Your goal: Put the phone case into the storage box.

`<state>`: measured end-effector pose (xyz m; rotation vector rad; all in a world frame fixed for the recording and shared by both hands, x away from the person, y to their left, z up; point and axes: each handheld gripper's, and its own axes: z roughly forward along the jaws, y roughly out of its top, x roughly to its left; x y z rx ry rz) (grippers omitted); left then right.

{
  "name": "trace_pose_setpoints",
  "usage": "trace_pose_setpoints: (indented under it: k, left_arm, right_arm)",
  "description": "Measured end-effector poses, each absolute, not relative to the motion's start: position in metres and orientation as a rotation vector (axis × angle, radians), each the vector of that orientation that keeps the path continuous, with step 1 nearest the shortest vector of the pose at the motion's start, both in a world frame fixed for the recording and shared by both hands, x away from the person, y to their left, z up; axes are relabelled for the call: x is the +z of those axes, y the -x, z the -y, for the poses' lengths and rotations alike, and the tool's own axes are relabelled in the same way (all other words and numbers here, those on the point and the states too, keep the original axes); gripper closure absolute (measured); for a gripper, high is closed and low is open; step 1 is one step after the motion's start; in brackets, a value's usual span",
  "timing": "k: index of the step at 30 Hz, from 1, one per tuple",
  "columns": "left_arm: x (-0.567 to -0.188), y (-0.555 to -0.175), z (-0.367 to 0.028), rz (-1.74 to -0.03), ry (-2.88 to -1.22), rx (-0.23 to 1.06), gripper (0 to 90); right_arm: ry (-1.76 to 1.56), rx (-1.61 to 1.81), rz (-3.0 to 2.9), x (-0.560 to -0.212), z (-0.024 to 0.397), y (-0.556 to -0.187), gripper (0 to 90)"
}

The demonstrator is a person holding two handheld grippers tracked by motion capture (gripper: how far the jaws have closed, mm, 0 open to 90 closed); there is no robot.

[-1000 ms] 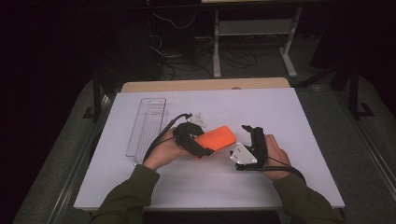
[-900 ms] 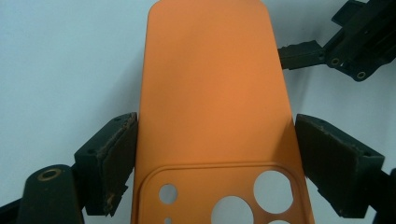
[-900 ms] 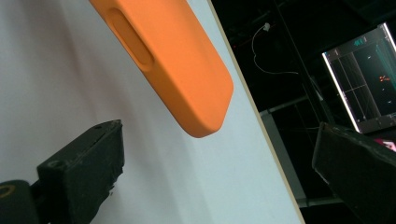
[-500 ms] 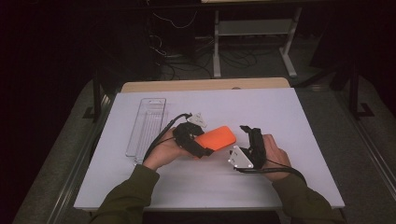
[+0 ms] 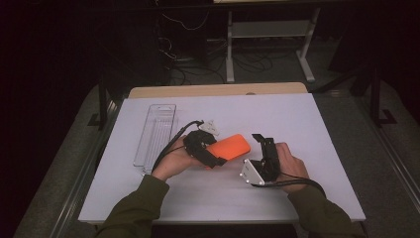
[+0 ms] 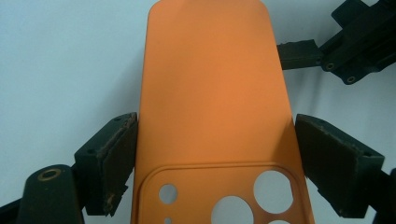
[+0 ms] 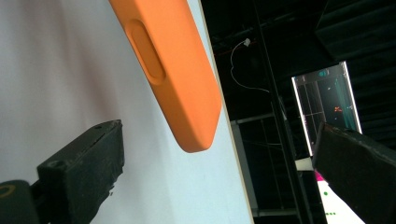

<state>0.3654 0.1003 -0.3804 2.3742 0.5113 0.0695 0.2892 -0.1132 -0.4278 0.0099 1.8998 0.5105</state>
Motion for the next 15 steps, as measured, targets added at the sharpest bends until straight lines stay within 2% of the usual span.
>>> trace_pose_setpoints:
  k: [15]
  left_arm:
    - [-0.3803, -0.3650, -0.0995, -0.508, -2.369, 0.069, 15.7]
  right_arm:
    - [0.047, 0.476, -1.861, -0.4321, 0.1072, -0.2839, 1.4]
